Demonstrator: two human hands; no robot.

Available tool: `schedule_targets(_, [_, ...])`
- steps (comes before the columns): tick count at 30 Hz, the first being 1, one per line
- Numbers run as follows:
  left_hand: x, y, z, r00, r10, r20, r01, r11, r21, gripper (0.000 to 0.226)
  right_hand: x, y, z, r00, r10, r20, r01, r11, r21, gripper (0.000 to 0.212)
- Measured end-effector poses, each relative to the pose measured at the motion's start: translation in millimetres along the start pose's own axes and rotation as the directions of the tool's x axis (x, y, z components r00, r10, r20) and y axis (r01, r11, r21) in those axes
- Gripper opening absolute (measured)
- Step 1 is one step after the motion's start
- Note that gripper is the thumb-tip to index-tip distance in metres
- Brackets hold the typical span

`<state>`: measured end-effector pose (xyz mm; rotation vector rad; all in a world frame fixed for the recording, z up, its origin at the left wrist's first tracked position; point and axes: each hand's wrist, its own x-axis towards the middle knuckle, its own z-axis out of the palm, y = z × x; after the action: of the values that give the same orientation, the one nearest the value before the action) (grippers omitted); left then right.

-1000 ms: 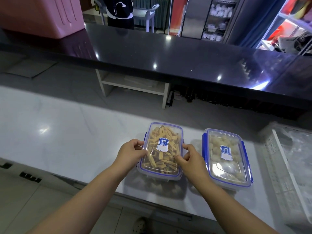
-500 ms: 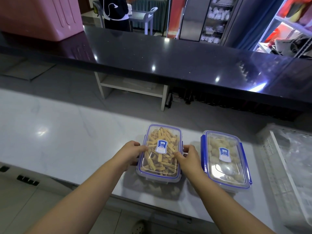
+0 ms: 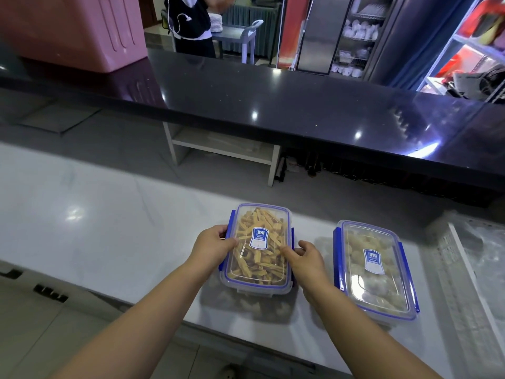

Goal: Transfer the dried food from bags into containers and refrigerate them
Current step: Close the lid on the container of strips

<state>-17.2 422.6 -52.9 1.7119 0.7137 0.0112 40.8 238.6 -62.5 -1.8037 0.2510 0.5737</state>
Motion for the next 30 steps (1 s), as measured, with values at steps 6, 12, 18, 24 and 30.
schedule_targets(6, [1,-3,4,0.993,0.103,-0.063,-0.092,0.983,0.161,0.027,3,5,-3,0.992,-0.101,-0.081,0.093,0.991,-0.100,0.059])
schedule_targets(12, [2,-6,1,0.996,0.082,-0.029,-0.079,0.992,0.099,0.028,0,3,-1,0.982,-0.187,-0.030,0.182,0.976,-0.118,0.030])
schedule_targets(18, [2,-5,0,0.997,0.076,-0.013,-0.075,0.995,0.070,0.027,9,9,-2,0.952,-0.304,-0.021,0.278,0.895,-0.349,0.016])
schedule_targets(24, [2,-5,1,0.998,0.055,-0.022,-0.053,0.997,0.063,0.028,11,8,-3,0.941,-0.339,-0.015,0.297,0.843,-0.449,0.016])
schedule_targets(30, [-1,-3,6,0.997,0.054,-0.047,-0.049,0.994,0.102,0.027,13,9,-3,0.921,-0.389,-0.004,0.328,0.783,-0.529,0.016])
